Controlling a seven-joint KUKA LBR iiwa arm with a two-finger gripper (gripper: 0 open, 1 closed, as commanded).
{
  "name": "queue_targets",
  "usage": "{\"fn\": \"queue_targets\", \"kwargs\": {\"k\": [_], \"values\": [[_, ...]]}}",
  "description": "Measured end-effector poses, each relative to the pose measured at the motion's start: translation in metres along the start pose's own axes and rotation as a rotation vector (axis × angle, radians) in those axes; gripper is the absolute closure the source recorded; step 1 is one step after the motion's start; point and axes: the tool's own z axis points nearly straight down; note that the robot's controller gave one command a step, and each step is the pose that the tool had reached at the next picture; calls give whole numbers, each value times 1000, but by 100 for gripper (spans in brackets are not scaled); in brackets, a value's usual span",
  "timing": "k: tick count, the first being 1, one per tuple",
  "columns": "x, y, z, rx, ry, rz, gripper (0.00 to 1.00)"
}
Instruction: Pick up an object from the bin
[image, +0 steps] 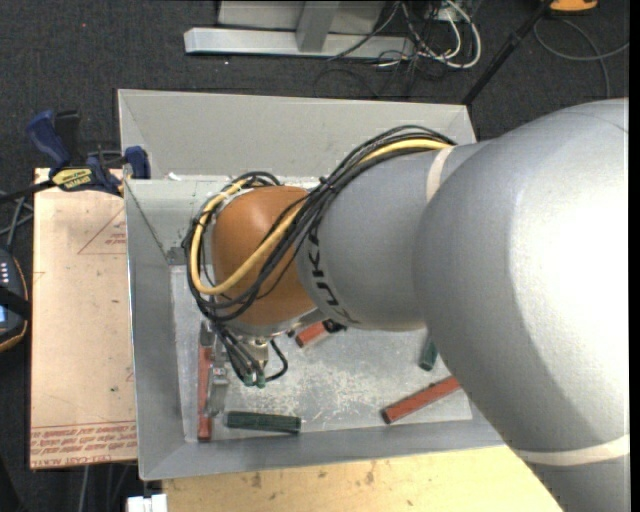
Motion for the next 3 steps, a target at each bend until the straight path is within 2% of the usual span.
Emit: {"fn": "queue_targets", "kwargs": {"k": [1, 2, 3], "values": [[-25, 6, 22, 0, 0, -106, 0], [-4, 11, 35, -2, -6, -431, 100], [-3, 10, 37, -1, -4, -431, 0]]}}
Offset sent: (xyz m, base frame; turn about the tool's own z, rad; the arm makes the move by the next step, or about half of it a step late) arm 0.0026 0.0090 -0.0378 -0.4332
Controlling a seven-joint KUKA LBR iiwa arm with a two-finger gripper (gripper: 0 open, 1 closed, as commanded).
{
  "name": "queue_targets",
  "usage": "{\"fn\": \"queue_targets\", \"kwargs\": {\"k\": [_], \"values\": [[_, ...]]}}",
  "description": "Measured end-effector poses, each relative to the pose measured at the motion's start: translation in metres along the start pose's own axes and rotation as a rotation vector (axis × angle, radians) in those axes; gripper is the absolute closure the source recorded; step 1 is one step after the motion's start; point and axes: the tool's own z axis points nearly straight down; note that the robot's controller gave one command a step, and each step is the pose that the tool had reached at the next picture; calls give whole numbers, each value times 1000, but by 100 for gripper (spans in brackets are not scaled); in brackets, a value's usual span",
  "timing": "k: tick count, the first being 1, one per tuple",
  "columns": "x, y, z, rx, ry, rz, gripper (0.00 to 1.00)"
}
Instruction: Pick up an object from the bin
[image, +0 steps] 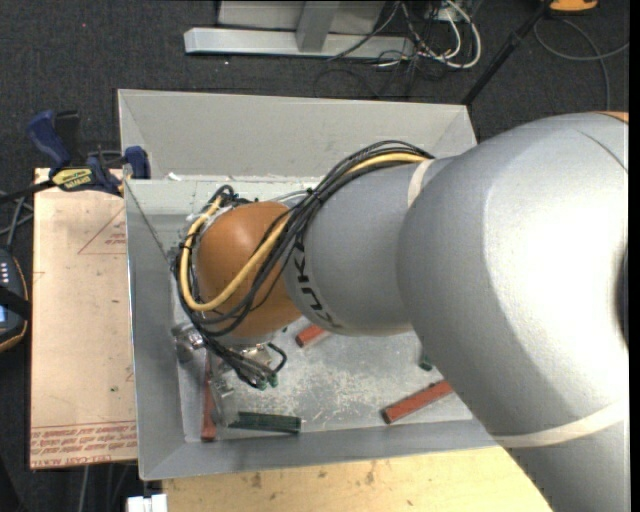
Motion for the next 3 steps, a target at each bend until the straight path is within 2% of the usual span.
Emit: {"fn": "queue_targets", "kwargs": {"k": [1, 2, 3], "values": [[0, 1, -1, -2, -1, 0, 100], [0, 0, 0, 0, 0, 0, 0], [-1, 1, -1, -1, -2, 0, 100]]}}
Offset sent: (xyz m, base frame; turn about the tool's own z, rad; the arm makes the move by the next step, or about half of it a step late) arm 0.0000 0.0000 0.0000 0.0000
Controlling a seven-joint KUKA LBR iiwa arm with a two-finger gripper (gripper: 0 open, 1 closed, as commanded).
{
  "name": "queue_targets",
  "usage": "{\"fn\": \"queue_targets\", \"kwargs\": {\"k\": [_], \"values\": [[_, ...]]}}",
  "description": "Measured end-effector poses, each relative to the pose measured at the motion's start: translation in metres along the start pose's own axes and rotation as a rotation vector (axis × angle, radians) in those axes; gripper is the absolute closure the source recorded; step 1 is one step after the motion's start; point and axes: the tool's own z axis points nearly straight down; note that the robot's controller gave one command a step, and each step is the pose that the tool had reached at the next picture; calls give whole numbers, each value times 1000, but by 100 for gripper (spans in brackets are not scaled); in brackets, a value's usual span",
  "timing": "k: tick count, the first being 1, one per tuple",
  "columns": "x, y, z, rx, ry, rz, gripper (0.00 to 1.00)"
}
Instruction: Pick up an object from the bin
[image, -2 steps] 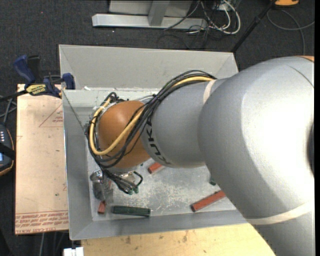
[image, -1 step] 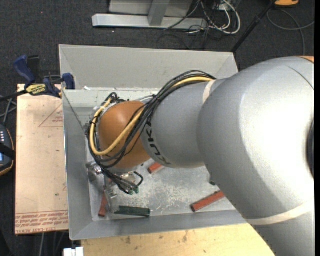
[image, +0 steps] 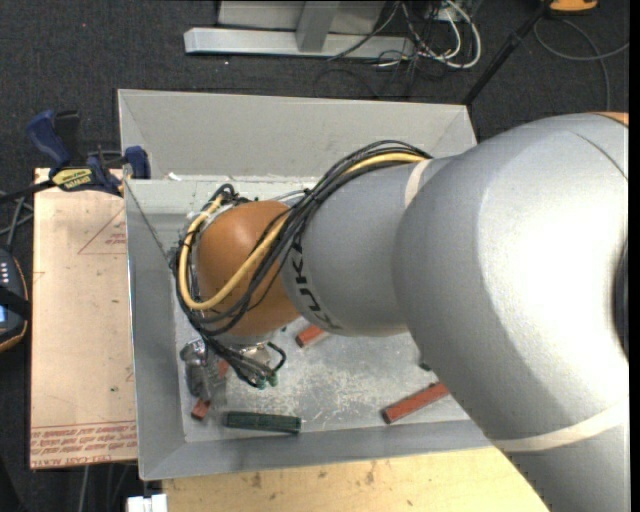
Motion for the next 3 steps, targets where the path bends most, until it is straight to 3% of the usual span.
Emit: {"fn": "queue_targets", "kwargs": {"k": [1, 2, 3], "values": [[1, -1, 1, 2, 2, 0, 0], [0, 0, 0, 1, 1, 0, 100], [0, 0, 0, 0, 1, 0, 100]]}}
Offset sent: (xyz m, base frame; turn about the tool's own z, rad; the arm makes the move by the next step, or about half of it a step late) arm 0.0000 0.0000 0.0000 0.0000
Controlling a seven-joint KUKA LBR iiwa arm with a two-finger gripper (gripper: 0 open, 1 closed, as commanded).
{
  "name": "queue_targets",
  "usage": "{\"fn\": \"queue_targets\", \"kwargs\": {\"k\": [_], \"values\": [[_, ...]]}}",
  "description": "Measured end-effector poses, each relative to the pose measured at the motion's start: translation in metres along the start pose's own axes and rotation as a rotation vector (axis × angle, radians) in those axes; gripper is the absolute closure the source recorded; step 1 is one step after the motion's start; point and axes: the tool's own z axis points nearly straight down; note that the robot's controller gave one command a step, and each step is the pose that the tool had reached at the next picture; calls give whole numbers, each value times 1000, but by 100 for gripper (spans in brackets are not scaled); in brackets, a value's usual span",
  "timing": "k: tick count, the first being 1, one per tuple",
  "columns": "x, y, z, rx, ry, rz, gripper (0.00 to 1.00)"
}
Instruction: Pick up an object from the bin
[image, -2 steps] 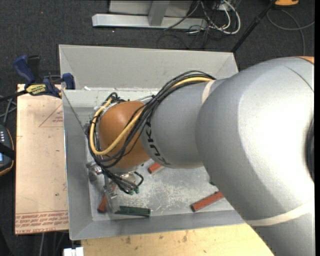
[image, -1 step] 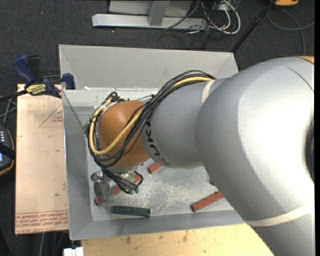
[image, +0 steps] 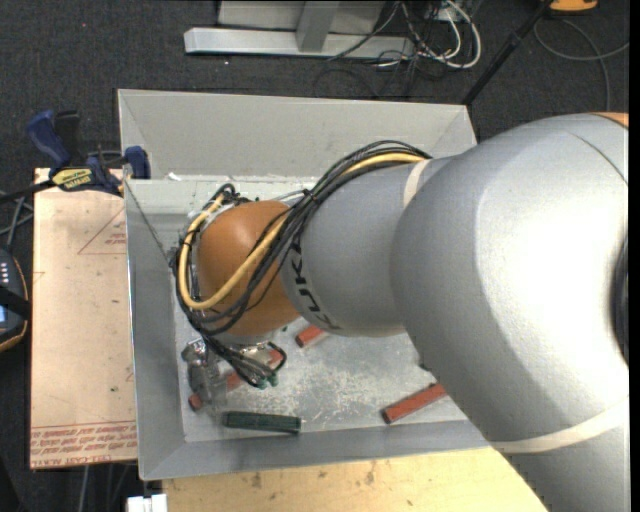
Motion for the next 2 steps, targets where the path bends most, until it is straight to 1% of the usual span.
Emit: {"fn": "queue_targets", "kwargs": {"k": [1, 2], "values": [[9, -2, -47, 2, 11, 15, 100], [-23, -22, -25, 2, 2, 60, 0]]}}
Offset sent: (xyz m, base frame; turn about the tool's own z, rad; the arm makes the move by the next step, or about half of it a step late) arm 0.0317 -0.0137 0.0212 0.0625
